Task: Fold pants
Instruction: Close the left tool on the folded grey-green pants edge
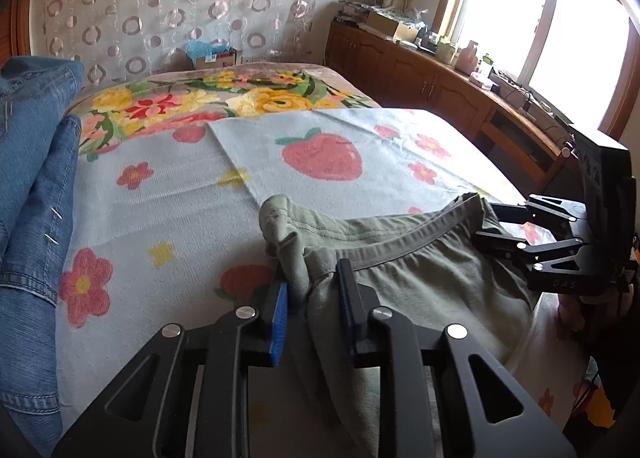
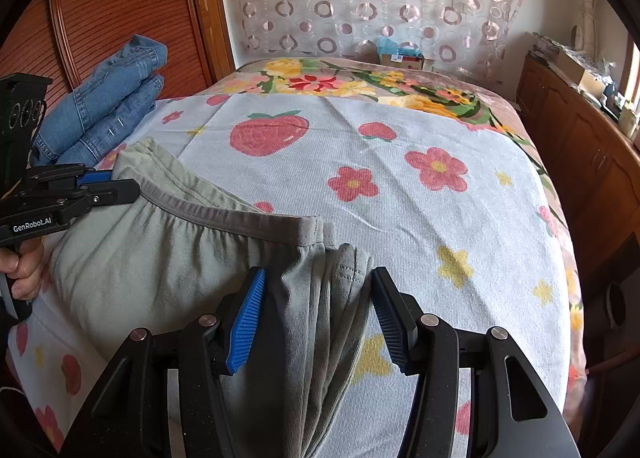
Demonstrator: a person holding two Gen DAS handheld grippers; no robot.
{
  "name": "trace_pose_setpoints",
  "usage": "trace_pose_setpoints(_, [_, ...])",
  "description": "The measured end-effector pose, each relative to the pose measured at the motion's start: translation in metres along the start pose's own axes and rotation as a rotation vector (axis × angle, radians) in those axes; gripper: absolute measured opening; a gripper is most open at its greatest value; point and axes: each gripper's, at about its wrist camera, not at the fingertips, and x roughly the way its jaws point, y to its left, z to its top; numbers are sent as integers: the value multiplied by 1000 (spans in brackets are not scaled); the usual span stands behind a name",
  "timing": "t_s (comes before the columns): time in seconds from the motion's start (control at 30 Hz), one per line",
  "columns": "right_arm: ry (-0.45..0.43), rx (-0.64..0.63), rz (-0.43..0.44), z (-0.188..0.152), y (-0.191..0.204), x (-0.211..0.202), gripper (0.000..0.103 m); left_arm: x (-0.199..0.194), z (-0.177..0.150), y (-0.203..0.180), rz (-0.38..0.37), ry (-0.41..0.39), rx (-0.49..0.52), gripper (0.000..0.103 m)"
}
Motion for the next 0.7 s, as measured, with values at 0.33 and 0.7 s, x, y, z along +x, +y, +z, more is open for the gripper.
trace_pose_setpoints(0.33, [7, -10, 38, 3, 4, 0, 18, -4, 1, 0, 0, -10, 12, 21])
trace_pose_setpoints(0.7, [-35, 4, 41, 7, 10, -10, 13, -17, 3, -1, -33, -53, 22, 17])
